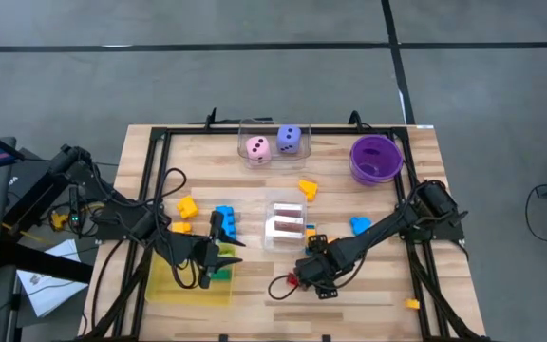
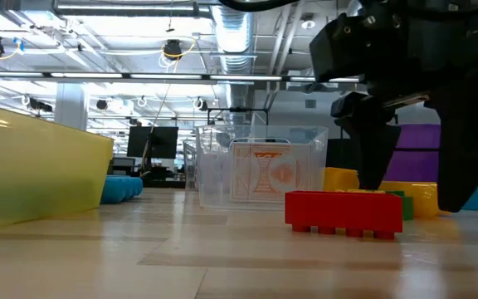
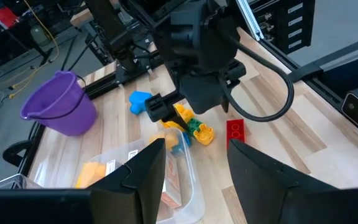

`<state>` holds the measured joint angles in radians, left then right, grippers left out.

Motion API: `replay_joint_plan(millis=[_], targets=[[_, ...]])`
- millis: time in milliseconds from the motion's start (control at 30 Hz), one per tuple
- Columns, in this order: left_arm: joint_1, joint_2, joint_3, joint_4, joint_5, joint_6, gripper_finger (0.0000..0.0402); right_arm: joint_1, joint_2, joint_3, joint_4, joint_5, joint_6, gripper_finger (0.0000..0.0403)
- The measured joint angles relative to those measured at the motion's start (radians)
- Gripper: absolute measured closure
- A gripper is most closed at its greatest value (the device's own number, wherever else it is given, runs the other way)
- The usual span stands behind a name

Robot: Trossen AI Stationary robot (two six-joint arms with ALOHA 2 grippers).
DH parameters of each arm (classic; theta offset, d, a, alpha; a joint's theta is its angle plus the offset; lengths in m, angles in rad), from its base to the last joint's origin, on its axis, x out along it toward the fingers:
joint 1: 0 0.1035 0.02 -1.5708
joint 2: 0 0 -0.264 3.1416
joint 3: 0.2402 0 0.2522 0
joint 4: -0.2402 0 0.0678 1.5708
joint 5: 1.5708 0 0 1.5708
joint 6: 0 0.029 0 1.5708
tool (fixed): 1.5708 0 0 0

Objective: Pick & Place Toys
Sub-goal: Put the green game piece into the yellow bin

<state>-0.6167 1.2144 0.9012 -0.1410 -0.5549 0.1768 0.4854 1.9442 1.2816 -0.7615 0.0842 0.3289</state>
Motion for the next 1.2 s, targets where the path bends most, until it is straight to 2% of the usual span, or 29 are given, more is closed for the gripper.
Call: replay_joint_plan(millis=[233,500,600,800,1200], targets=[[0.000,0.000,0.000,0.000,-0.003,-0.001,0.0234,0.064,-0.016,-0.002,-0.006,-0.061,0.124,0.0003],[0.000,0.000,0.000,0.009,-0.003,-0.002,0.0234,0.127,-0.023,0.015,-0.005,-0.072,0.226,0.0003],[0.000,0.000,0.000,0.010,-0.002,-0.002,0.0234,0.142,-0.023,0.052,-0.027,-0.068,0.232,0.0003],[0.000,0.000,0.000,0.010,-0.002,-0.002,0.0234,0.142,-0.025,0.090,-0.085,0.015,0.203,0.0003],[0.000,0.000,0.000,0.010,0.010,-0.002,0.0234,0.115,-0.025,-0.004,-0.034,0.017,0.177,0.0014]])
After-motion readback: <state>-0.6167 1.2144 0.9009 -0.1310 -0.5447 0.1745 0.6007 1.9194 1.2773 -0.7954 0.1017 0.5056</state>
